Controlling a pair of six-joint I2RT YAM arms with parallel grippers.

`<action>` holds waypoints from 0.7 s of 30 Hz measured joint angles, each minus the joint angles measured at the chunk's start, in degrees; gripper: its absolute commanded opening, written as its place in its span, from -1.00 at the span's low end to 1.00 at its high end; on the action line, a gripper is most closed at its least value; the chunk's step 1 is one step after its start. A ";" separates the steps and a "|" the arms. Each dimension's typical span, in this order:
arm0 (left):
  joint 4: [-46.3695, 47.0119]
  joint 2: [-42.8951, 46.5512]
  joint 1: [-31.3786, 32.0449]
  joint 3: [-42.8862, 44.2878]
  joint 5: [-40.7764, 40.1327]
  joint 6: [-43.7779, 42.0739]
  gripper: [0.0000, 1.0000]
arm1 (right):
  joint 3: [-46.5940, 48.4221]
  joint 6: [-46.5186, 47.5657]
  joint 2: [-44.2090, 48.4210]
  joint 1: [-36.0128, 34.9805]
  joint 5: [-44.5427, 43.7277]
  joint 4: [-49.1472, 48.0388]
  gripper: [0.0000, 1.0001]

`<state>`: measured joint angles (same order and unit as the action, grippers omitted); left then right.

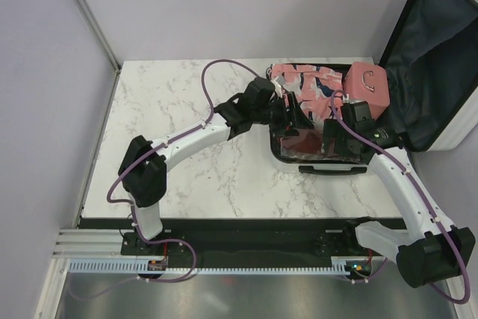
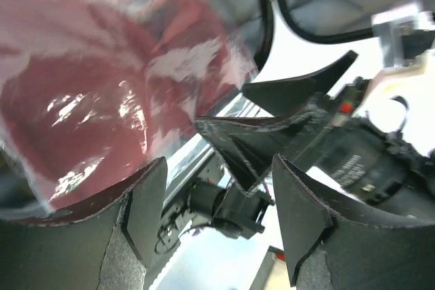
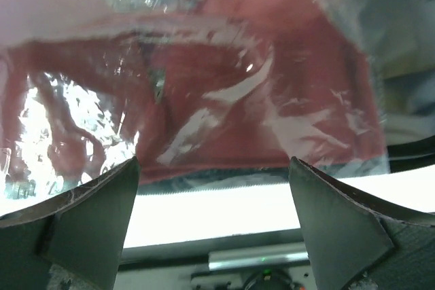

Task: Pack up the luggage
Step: Place the clothes in the luggage.

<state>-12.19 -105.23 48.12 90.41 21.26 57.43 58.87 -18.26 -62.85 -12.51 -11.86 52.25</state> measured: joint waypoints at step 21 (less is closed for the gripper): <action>-2.43 -14.56 -1.95 2.51 7.17 2.38 0.38 | -2.08 0.11 -15.28 5.92 3.21 -9.55 0.96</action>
<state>-14.61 -119.79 46.17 92.92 28.42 59.81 56.80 -18.15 -78.13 -6.59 -8.64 42.70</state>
